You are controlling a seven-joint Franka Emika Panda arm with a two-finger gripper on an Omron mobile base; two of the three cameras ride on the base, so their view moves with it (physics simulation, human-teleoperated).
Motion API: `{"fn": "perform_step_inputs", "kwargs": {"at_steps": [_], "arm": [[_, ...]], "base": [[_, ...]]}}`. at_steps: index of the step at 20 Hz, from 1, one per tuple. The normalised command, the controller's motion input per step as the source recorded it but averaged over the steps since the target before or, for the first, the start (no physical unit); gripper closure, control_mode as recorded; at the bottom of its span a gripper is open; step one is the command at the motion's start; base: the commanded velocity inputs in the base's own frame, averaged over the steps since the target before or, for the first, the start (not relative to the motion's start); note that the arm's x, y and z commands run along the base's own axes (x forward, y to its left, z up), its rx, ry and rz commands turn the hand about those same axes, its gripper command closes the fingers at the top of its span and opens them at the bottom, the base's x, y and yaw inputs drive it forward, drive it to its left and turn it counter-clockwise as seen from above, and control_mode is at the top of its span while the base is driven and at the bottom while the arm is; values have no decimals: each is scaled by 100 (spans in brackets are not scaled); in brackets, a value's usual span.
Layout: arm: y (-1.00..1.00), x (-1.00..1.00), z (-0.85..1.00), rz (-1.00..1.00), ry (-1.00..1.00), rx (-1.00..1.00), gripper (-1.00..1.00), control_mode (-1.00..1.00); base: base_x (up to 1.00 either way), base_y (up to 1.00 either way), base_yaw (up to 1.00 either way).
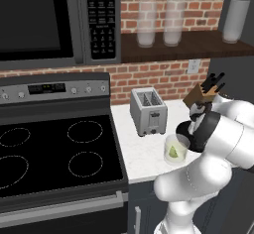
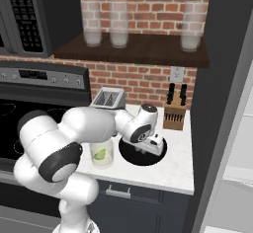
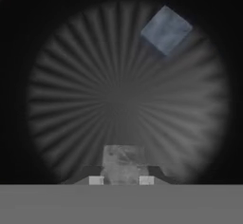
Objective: Grab a lemon wedge from the fridge and one ice cube from the ice bowl, and put them in the glass of lemonade.
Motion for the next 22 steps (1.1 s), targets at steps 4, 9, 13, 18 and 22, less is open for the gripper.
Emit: {"fn": "perform_step_inputs", "kwargs": {"at_steps": [4, 9, 13, 18, 22], "arm": [[-1, -4, 25, 0, -14, 7, 100, -100], [0, -3, 25, 1, -10, 4, 100, -100], [20, -7, 22, 3, -6, 2, 100, -100], [10, -38, 54, 3, -23, 4, 100, -100], [40, -33, 73, 0, -4, -10, 100, -100]], "base": [[0, 0, 0], [0, 0, 0], [0, 0, 0], [0, 0, 0], [0, 0, 0]]}}
